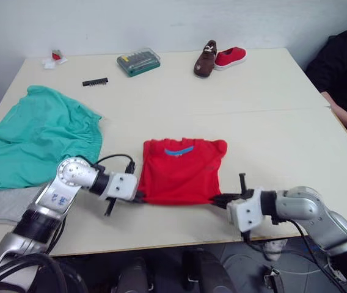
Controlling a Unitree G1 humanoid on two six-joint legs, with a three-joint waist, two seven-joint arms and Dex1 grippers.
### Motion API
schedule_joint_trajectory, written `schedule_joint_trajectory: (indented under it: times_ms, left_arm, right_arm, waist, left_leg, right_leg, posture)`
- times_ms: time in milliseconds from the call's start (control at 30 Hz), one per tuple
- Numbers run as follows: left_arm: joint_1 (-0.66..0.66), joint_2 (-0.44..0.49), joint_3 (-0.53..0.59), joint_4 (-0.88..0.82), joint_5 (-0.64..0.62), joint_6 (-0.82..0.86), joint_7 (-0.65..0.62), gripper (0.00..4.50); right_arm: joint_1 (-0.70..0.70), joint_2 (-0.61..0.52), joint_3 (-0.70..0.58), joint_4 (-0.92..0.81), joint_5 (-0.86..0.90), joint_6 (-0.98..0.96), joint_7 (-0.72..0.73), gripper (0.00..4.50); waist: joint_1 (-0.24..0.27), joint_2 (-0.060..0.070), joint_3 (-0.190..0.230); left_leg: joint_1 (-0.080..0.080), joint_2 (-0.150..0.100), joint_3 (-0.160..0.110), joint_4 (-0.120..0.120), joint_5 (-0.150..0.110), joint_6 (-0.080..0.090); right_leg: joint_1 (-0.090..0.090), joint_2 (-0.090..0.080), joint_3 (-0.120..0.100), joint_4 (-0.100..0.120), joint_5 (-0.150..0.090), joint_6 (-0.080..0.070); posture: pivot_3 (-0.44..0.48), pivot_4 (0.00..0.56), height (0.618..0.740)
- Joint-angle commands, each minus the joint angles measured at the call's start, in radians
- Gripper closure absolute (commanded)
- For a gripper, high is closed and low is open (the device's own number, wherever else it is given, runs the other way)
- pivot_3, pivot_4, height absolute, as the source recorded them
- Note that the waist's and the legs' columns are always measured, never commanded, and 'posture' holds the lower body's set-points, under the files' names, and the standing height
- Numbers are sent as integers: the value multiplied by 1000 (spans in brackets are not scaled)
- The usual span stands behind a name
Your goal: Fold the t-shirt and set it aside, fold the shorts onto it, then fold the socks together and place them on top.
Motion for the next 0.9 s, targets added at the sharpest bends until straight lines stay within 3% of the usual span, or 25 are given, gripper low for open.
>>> schedule_joint_trajectory:
  times_ms: [33,167,267,433,533,633,700,767,800,900]
  left_arm:
    - [78,52,35,-84,5,46,14,4481]
    - [167,49,59,-109,19,45,82,4481]
    - [197,18,81,-85,33,56,167,4481]
    - [262,41,152,-73,-70,109,137,3131]
    - [274,85,251,-61,-191,206,99,2193]
    - [205,132,350,-89,-328,386,89,1228]
    - [110,98,375,-98,-400,500,148,618]
    - [14,49,365,-105,-447,593,195,577]
    - [-20,34,349,-114,-459,623,196,577]
    - [-79,4,245,-135,-405,594,145,1208]
  right_arm:
    - [51,-29,-60,-56,20,-12,0,4500]
    - [98,-16,-73,-52,-26,-20,-38,4500]
    - [114,-6,-86,-62,-15,16,-57,4500]
    - [180,-25,-170,-165,102,123,-43,3101]
    - [254,-53,-277,-285,299,284,-1,2027]
    - [287,-93,-389,-370,530,510,16,959]
    - [215,-85,-412,-369,623,637,-33,946]
    - [119,-53,-389,-353,670,737,-87,1295]
    - [84,-39,-373,-347,680,772,-105,1608]
    - [17,1,-281,-332,630,805,-110,2667]
  waist:
    - [2,0,0]
    - [4,0,0]
    - [5,0,0]
    - [7,0,0]
    - [4,1,0]
    - [4,0,0]
    - [6,-1,0]
    - [9,-1,0]
    - [9,-1,0]
    - [8,-1,0]
  left_leg:
    - [1,0,0,0,0,0]
    - [15,0,-1,-2,-2,2]
    - [14,0,-1,-3,-4,2]
    - [14,-1,-2,-3,-4,2]
    - [14,0,-3,-3,-4,2]
    - [14,0,-4,-5,-4,2]
    - [13,0,-5,-5,-4,3]
    - [13,-1,-6,-4,-4,5]
    - [13,-1,-7,-4,-4,5]
    - [12,-2,-7,-5,-5,3]
  right_leg:
    - [2,0,0,0,0,0]
    - [16,0,1,-4,0,-1]
    - [16,-1,1,-4,0,-1]
    - [16,-1,1,-5,0,-1]
    - [16,-1,0,-5,0,-1]
    - [15,0,-1,-4,-1,-2]
    - [16,-1,-1,-5,-1,-1]
    - [18,-1,-2,-8,0,-1]
    - [19,-2,-2,-9,1,0]
    - [19,-1,-3,-10,0,1]
  posture:
    - [0,150,740]
    - [0,150,740]
    - [0,150,740]
    - [0,150,740]
    - [0,150,740]
    - [0,150,740]
    - [0,150,740]
    - [0,150,740]
    - [0,150,740]
    - [0,150,740]
